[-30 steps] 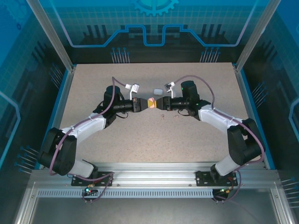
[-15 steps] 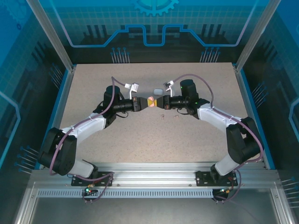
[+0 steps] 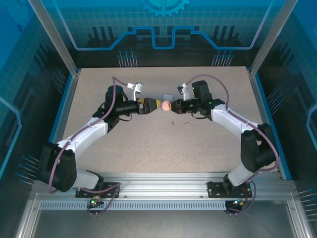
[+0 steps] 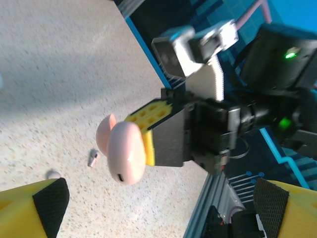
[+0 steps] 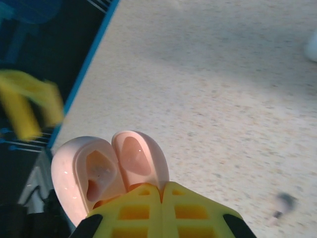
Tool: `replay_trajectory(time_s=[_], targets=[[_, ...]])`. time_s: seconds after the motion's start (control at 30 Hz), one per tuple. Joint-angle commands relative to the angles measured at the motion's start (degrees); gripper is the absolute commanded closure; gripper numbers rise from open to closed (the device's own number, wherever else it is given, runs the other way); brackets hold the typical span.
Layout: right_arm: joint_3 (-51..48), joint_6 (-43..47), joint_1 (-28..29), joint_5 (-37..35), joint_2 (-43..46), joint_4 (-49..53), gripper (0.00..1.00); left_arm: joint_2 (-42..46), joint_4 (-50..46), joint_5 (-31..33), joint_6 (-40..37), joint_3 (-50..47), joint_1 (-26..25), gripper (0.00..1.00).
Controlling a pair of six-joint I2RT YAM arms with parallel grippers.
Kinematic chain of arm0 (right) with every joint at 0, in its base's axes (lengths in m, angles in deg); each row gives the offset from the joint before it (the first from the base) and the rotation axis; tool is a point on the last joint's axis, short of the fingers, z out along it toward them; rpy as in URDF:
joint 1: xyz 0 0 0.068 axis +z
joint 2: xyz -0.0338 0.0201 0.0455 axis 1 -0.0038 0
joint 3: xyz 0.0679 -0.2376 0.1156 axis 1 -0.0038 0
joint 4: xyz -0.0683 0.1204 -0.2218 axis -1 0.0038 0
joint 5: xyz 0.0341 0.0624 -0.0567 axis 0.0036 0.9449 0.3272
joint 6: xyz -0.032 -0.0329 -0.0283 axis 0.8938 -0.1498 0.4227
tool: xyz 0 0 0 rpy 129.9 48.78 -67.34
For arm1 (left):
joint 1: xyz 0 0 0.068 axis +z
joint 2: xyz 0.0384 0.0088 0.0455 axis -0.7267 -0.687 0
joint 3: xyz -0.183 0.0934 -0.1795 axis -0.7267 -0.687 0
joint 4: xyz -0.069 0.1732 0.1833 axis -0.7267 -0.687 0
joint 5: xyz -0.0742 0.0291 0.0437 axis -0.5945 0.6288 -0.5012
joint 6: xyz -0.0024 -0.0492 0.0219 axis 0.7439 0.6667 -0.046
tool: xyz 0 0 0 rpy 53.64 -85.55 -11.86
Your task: Insert the wireless bluetooth earbuds into the charging case
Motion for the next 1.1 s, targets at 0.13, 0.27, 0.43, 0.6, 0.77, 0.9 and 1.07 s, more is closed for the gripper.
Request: replay_trajectory(time_s=[0.13,0.27,0.43,0.6,0.77,0.9,1.07], targets=[[3.3,14.1,-0.9,-8.4,0.1,10.8,1.0,-2.1,-20.3,-3.1,-14.0,12.2,2.0,0.01],[4.2,21.4,-1.0,-8.3,1.3,12.4,1.0,-7.7,-28.6,-7.9,-19.4,18.5,2.0,0.01],[5.4,27.0,-1.1,-5.1,0.9,14.0,1.0,-15.7,-40.4,-11.8,-26.8,26.3,1.8,0.01],[6.9,28.4,-1.5,-1.4,-0.3,15.5,1.0,-21.4,-48.2,-13.3,-32.0,31.7,0.3,0.08],[8.2,28.4,-1.5,2.1,0.1,16.5,1.0,-26.0,-52.6,-14.6,-35.5,35.8,-2.2,0.23],[8.8,28.1,-1.4,3.4,0.5,16.8,1.0,-27.3,-51.5,-16.2,-35.1,36.6,-2.9,0.34],[9.5,28.6,-1.3,4.2,0.4,18.0,1.0,-28.9,-53.8,-17.7,-36.6,39.3,-3.4,0.43]])
